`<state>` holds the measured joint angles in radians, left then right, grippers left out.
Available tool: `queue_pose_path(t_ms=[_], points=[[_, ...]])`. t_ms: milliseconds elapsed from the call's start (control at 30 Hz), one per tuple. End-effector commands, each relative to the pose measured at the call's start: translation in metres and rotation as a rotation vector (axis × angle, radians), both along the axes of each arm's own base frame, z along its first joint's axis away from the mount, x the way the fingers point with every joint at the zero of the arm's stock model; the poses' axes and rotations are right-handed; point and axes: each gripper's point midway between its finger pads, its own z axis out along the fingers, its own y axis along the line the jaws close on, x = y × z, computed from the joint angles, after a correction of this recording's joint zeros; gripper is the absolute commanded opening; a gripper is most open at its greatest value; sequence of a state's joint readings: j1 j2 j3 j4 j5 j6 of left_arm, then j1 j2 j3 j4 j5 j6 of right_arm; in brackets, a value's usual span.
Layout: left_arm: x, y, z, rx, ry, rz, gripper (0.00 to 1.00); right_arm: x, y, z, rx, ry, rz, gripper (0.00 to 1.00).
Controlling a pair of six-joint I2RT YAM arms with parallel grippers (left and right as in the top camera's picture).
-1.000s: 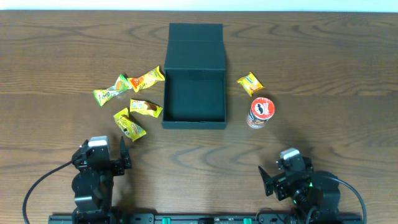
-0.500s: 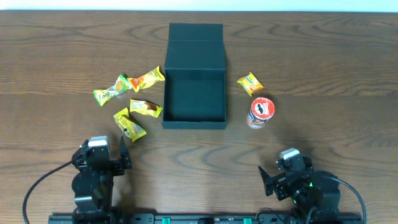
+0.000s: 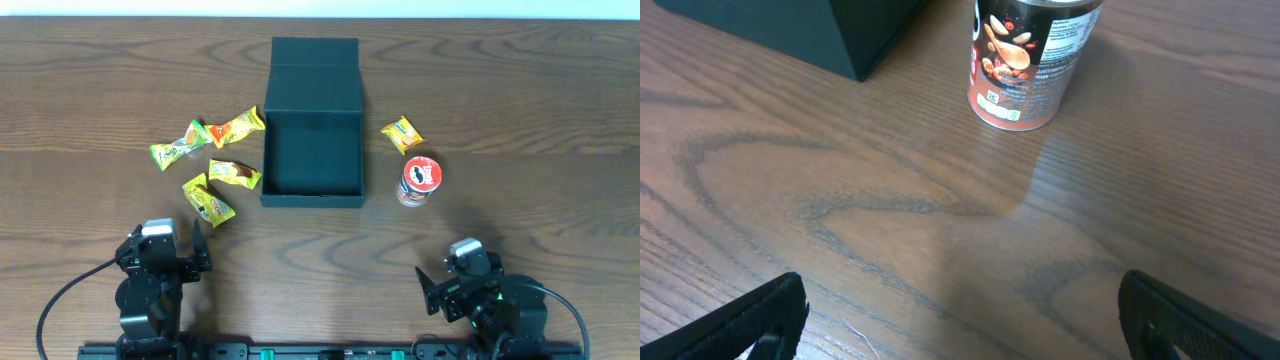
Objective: Pack container
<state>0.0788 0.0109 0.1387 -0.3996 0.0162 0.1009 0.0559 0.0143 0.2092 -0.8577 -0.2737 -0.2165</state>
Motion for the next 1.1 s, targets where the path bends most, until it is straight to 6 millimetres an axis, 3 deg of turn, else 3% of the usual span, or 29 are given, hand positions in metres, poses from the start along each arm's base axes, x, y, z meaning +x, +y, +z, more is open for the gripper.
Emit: queue_pose_path(t_ms=[0,867,967,1067], points=[[-0.001,0.001,-0.009,-0.015,0.016,0.012,0.95,-0.002,0.004,-0.004,0.000,0.006,0.025,0.99],[-0.001,0.001,-0.009,-0.015,0.016,0.012,0.95,-0.002,0.004,-0.004,-0.001,0.006,0.025,0.99],[-0.001,0.001,-0.009,-0.015,0.016,0.012,0.95,0.005,0.008,0.007,0.018,-0.051,0.044,0.99],[-0.001,0.001,-0.009,-0.015,0.016,0.012,0.95,0.014,0.030,0.041,0.119,-0.182,0.139,0.99]])
